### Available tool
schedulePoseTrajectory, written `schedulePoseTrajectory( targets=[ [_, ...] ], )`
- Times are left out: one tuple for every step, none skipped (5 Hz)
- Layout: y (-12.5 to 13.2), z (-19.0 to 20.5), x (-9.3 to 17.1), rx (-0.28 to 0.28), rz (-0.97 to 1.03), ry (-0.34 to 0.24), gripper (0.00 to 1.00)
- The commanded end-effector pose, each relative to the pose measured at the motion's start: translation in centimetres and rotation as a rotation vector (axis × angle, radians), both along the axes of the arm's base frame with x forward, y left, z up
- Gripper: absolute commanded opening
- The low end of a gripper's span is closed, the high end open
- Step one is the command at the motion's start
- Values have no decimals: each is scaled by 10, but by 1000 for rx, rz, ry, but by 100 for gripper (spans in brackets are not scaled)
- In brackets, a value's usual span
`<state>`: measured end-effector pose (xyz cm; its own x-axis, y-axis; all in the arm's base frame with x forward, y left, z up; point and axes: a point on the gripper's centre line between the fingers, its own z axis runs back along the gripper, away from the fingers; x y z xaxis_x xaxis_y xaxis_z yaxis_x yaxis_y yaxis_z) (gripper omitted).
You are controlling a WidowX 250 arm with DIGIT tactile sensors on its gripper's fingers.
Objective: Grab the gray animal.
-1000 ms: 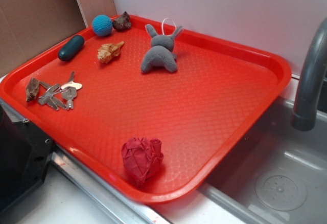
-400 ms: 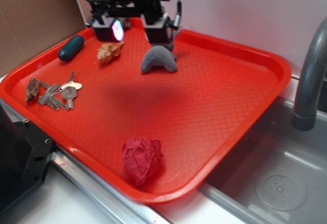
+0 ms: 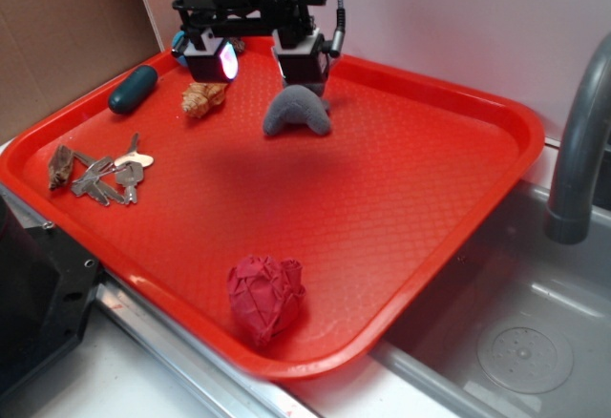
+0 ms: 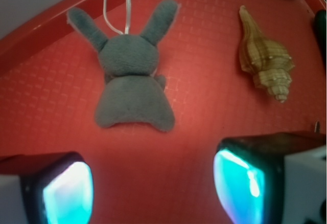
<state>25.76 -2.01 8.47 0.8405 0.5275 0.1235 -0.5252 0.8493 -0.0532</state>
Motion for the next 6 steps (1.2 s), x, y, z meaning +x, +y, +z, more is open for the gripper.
schedulePoseTrajectory(
  targets=[
    [17,-31,48,-48,42,-110,100],
    [20,-40,57,-48,42,-96,100],
    [17,-51,65,-38,38,-68,100],
    [14,-58,67,-49,24,-45,0],
    [13,-39,58,-68,-54,-54,0],
    [4,10,34,-88,-228,-171,0]
  ],
)
